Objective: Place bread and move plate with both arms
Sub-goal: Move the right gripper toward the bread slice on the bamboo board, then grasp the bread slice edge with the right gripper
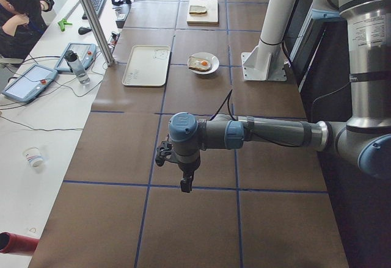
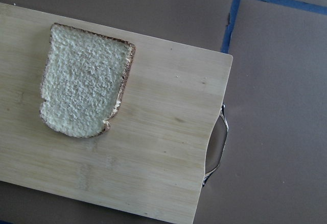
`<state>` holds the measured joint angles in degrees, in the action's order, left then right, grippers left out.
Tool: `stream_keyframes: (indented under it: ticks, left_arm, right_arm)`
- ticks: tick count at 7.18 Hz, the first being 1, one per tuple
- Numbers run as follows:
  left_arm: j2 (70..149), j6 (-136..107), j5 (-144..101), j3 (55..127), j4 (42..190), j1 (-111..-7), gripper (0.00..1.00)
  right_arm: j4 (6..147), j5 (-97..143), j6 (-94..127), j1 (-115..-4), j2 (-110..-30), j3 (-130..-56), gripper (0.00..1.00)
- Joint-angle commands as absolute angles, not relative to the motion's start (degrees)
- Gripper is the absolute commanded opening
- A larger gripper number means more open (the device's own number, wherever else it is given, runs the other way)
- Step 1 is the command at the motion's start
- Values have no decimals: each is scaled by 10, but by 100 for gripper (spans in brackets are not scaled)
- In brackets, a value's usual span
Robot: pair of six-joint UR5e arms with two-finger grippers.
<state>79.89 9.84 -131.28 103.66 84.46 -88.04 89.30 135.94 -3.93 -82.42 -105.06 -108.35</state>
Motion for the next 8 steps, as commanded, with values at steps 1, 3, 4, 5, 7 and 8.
stream_keyframes:
  ticks: [1,3,4,5,7,8]
  left_arm:
    - [799,98,-1314,1034,845,-880,100]
    - [799,98,-1314,1034,845,-879,100]
    - [799,98,-1314,1034,845,-880,100]
    - [799,98,-1314,1034,845,-880,100]
    - [799,98,-1314,1035,845,-880,100]
    - [799,98,-1314,1035,845,-880,100]
  right_arm:
    - [667,1365,161,-748,-1049,-1020,100]
    - [529,1344,291,-690,-1049,-969,100]
    - [480,1318,317,-667,-1046,-941,98]
    - [455,1315,356,-653,-1032,-922,97]
    - [446,1290,388,-610,-1018,-918,96]
    - [446,1288,404,-601,-1009,-917,94]
